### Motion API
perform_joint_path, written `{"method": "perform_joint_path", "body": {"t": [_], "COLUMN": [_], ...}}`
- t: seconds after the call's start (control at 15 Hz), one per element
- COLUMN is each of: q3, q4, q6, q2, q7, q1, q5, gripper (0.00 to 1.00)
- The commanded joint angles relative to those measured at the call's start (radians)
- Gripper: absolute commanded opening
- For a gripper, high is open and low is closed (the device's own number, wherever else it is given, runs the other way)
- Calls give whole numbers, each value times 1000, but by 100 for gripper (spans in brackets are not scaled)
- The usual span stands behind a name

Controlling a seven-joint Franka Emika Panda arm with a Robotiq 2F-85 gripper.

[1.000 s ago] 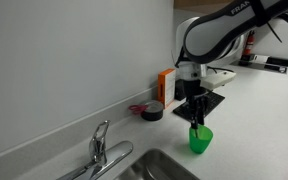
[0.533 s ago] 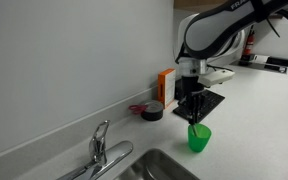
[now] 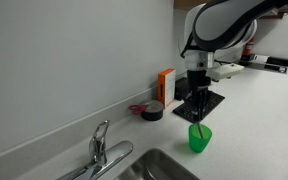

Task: Put the pen on the countertop

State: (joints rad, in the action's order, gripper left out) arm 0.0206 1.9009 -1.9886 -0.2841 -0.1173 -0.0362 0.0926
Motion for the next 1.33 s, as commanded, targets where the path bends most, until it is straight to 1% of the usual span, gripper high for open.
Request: {"method": "perform_joint_path", "body": {"t": [0.0, 0.27, 0.53, 0.67, 1.0, 1.07, 1.27], "q3": [1, -2, 22, 50, 125, 111, 128], "q4": [132, 206, 241, 243, 234, 231, 235], "q6": [-47, -73, -61, -46, -17, -27, -27], "q2": [164, 311, 399, 404, 343, 357, 335], "q7": [10, 0, -1, 12, 61, 34, 52], "q1": [5, 9, -15, -38, -95, -83, -97], "q5": [11, 14, -21, -20, -9, -12, -12], "gripper": [4, 4, 4, 4, 4, 15, 15]}}
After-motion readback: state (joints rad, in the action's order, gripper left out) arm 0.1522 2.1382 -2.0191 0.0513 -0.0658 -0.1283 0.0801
